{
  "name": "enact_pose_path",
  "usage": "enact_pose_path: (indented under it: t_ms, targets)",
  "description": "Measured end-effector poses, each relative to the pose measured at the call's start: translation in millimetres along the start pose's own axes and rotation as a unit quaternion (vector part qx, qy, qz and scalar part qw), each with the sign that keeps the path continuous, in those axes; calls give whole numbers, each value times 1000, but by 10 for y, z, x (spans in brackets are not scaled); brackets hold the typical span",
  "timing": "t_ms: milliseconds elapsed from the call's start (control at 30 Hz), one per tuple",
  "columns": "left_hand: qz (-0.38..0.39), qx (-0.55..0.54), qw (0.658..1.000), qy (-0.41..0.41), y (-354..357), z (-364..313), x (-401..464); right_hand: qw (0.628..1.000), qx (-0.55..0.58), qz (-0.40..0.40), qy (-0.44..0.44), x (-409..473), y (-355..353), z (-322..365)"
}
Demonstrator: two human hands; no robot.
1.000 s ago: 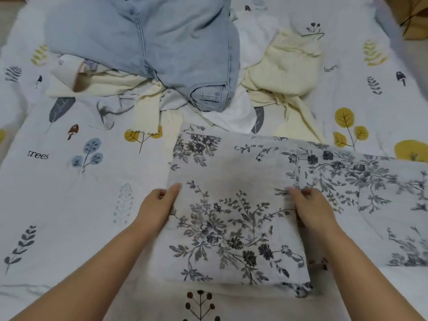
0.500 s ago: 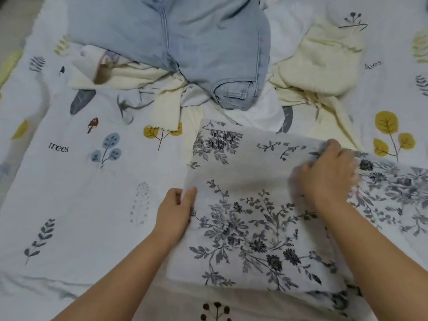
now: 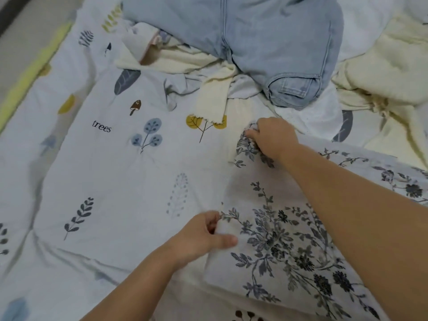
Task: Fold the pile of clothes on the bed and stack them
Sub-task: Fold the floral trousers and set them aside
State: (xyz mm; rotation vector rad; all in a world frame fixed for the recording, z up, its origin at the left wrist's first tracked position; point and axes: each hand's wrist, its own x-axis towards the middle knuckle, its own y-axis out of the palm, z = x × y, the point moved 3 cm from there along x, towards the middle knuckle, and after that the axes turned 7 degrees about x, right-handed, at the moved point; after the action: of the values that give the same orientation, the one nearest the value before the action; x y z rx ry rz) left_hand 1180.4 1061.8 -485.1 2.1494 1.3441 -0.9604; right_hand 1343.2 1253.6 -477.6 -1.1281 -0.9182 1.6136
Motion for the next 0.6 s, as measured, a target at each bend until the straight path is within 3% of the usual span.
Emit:
enact_pose_path:
  t_ms: [100, 200, 267, 333, 400, 500, 600]
  targets:
    - [-18, -26, 999, 17, 43, 73, -33, 994, -29, -100, -33, 37, -20, -40]
    - [-41, -39, 998, 25, 69, 97, -42, 990, -37, -132, -12, 47, 26, -56]
    - [-63, 12, 998, 26, 66, 90, -41, 991, -35, -127, 19, 36, 77, -2]
    - [-110, 160, 981, 21, 61, 91, -39, 989, -22, -136, 46, -44, 88, 55]
    - [-206, 313, 927, 25, 41, 66, -75, 985, -10, -166, 37, -253, 77, 138]
    - [-309, 436, 839, 101, 107, -84, -138, 987, -13, -161, 7, -791, 163, 168]
    - [-240, 587, 747, 200, 318, -99, -77, 996, -32, -4, 81, -1372, 435, -125]
